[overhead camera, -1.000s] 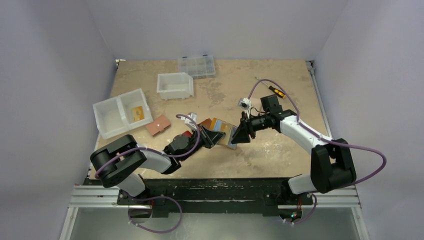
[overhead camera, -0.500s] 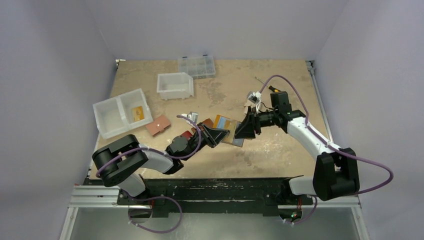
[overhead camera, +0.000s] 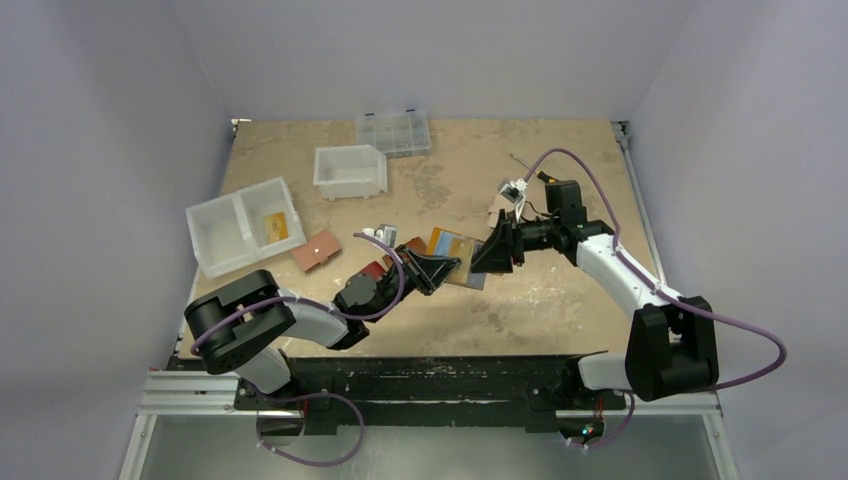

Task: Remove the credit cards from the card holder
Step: Remove the credit card from the card holder.

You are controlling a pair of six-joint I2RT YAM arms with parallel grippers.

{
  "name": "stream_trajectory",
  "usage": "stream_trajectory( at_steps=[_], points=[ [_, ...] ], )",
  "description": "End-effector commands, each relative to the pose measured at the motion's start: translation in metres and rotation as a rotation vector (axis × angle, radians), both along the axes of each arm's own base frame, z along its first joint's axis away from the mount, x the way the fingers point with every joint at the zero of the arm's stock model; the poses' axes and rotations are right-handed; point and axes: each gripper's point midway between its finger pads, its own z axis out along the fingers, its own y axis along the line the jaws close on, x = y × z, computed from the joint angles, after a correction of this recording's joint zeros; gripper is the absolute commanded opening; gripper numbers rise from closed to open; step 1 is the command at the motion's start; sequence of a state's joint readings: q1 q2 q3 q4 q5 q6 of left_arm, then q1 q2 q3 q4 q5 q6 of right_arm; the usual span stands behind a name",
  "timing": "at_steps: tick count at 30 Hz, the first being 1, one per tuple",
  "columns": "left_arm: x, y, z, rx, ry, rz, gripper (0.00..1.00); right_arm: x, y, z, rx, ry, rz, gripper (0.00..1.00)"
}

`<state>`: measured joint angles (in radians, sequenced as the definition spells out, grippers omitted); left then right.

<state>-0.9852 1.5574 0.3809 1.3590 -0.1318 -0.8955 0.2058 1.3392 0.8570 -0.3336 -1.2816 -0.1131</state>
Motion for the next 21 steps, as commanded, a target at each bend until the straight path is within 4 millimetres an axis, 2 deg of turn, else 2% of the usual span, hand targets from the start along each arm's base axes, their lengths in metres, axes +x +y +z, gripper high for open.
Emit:
stream_trajectory(
  at_steps=[1,21],
  points=[
    [-0.004,0.001,0.063,-0.158,-0.127,0.006,0.0,-0.001,-0.002,0.01,0.033,-0.028,0.003,0.49],
    [-0.002,-0.005,0.078,-0.175,-0.157,0.027,0.0,-0.002,-0.004,0.015,0.073,0.003,0.005,0.51]
  ],
)
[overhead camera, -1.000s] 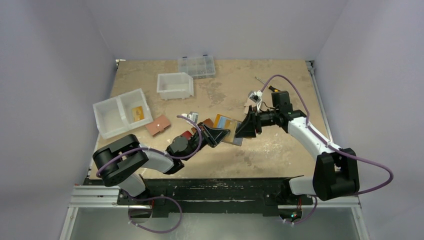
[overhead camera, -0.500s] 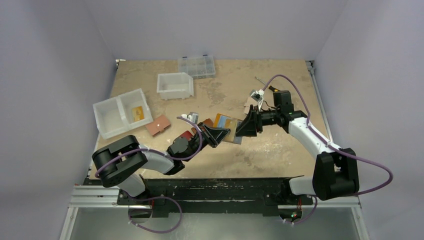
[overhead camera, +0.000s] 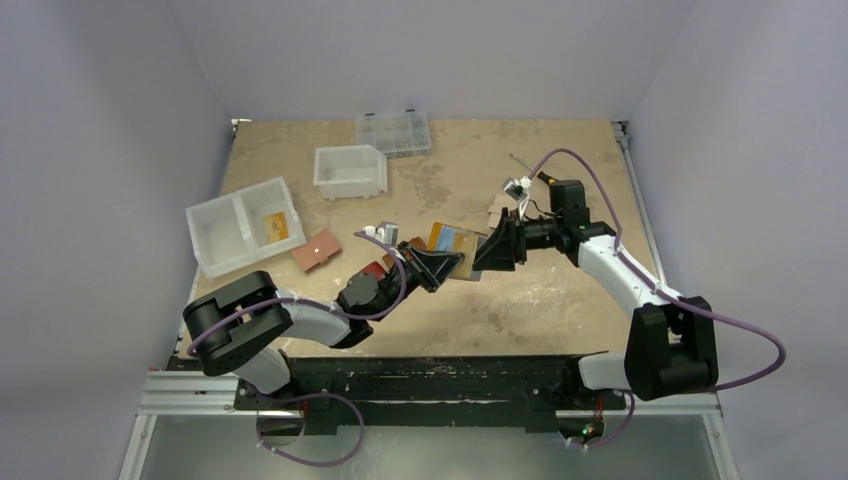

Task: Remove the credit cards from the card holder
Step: Remove the credit card from the card holder.

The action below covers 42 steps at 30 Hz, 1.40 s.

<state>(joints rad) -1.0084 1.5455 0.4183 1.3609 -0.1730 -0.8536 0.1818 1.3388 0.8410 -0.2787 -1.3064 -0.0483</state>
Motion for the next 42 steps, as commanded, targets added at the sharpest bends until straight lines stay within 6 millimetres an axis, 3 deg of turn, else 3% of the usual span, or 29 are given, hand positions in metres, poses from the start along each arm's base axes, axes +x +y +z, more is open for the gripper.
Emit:
stream_trajectory(
  at_steps=[1,6,12,17,22,28,37,42],
  points=[
    [-0.005,0.0,0.059,-0.154,-0.111,-0.002,0.0,-0.007,-0.001,0.014,0.057,-0.028,0.029,0.51],
    [-0.007,-0.009,0.06,-0.168,-0.114,-0.021,0.0,-0.012,-0.002,0.022,0.099,0.011,0.045,0.49],
    [-0.008,-0.017,0.058,-0.174,-0.111,-0.031,0.0,-0.013,-0.003,0.025,0.117,0.022,0.057,0.36],
    [-0.008,-0.013,0.056,-0.17,-0.105,-0.016,0.0,-0.013,-0.004,0.024,0.118,0.029,0.056,0.23],
    [-0.007,-0.007,0.055,-0.163,-0.1,0.003,0.0,-0.011,-0.005,0.024,0.117,0.03,0.049,0.2],
    [-0.007,-0.003,0.051,-0.179,-0.074,0.006,0.0,-0.011,-0.005,0.024,0.12,0.025,0.05,0.0],
    [-0.011,0.003,0.05,-0.188,-0.057,0.001,0.23,-0.007,-0.006,0.019,0.101,0.024,0.032,0.0],
    [-0.012,0.004,0.048,-0.166,-0.047,-0.013,0.3,-0.004,-0.007,0.014,0.085,0.024,0.024,0.0]
  ],
)
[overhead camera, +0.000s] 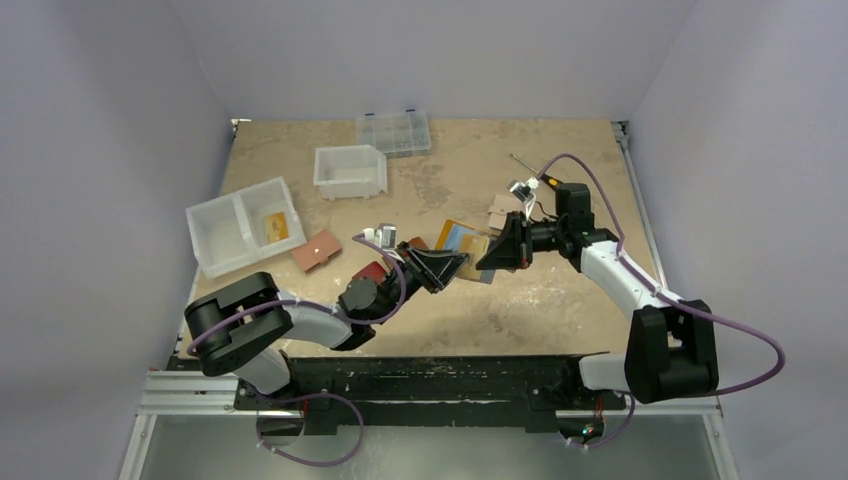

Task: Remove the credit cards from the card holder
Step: Remove the credit card from the card holder.

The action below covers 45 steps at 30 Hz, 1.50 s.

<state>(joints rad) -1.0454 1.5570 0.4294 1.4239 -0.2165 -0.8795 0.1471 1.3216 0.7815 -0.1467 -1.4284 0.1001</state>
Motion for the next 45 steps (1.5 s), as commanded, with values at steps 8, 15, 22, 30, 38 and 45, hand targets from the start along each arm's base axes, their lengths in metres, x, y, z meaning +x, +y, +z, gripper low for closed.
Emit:
stream_trajectory(
  at_steps=[8,15,22,30,38,45],
  points=[
    [-0.004,0.012,0.026,-0.096,-0.018,-0.023,0.25,0.009,-0.002,0.0,-0.019,-0.049,-0.018,0.0],
    [-0.001,0.022,0.02,-0.114,0.006,-0.006,0.05,0.014,-0.003,-0.008,-0.048,-0.056,-0.037,0.0],
    [-0.002,0.029,0.017,-0.129,0.002,0.003,0.0,0.021,-0.005,-0.022,-0.105,-0.046,-0.062,0.0],
    [0.005,0.049,-0.007,-0.099,0.054,0.096,0.0,0.027,-0.012,-0.037,-0.197,-0.114,-0.061,0.0],
    [0.001,0.061,-0.049,-0.076,0.152,0.107,0.0,0.031,-0.018,-0.041,-0.263,-0.185,-0.058,0.0],
    [-0.004,0.058,-0.079,-0.072,0.237,0.075,0.0,0.029,-0.02,-0.034,-0.271,-0.243,-0.057,0.0]
  ],
)
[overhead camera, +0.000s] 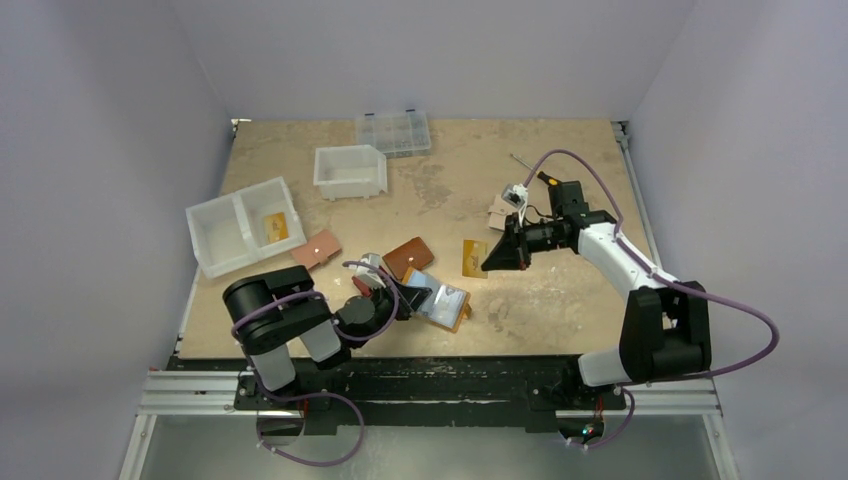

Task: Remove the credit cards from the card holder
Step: Remove the credit card from the card holder.

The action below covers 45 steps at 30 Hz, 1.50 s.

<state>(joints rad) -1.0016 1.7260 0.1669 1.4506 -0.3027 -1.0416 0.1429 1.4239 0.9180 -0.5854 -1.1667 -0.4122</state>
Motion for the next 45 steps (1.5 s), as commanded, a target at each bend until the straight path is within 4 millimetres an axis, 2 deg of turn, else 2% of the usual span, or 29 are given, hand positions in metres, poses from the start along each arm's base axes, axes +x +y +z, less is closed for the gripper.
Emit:
stream_trajectory(
  at_steps=[1,5,9,17,24,31,33,38,45],
  points=[
    [0.0,-0.001,0.066,-0.287,-0.097,0.004,0.0,0.005,-0.003,0.018,-0.007,-0.11,0.009,0.0],
    [0.003,0.005,0.052,-0.246,-0.057,0.039,0.0,0.005,-0.003,0.018,-0.008,-0.11,0.014,0.0],
    [0.005,-0.005,0.027,-0.145,0.02,0.043,0.0,0.005,-0.003,0.018,-0.009,-0.111,0.016,0.0],
    [0.011,-0.016,0.003,0.036,0.11,0.068,0.0,0.006,-0.003,0.018,-0.013,-0.114,0.017,0.0],
    [0.021,-0.043,0.021,0.013,0.093,0.037,0.0,0.005,-0.003,0.018,-0.014,-0.117,0.019,0.0],
    [0.027,-0.077,0.026,-0.028,0.117,0.0,0.0,0.005,-0.004,0.02,-0.015,-0.131,0.021,0.0],
    [0.028,-0.08,0.024,-0.033,0.131,0.008,0.0,0.005,-0.004,0.021,-0.015,-0.137,0.02,0.0],
    [0.027,-0.077,0.012,-0.007,0.168,0.051,0.0,0.005,-0.004,0.022,-0.015,-0.14,0.021,0.0],
    [0.023,-0.049,-0.009,0.058,0.223,0.133,0.0,0.005,-0.004,0.022,-0.016,-0.141,0.021,0.0]
  ],
)
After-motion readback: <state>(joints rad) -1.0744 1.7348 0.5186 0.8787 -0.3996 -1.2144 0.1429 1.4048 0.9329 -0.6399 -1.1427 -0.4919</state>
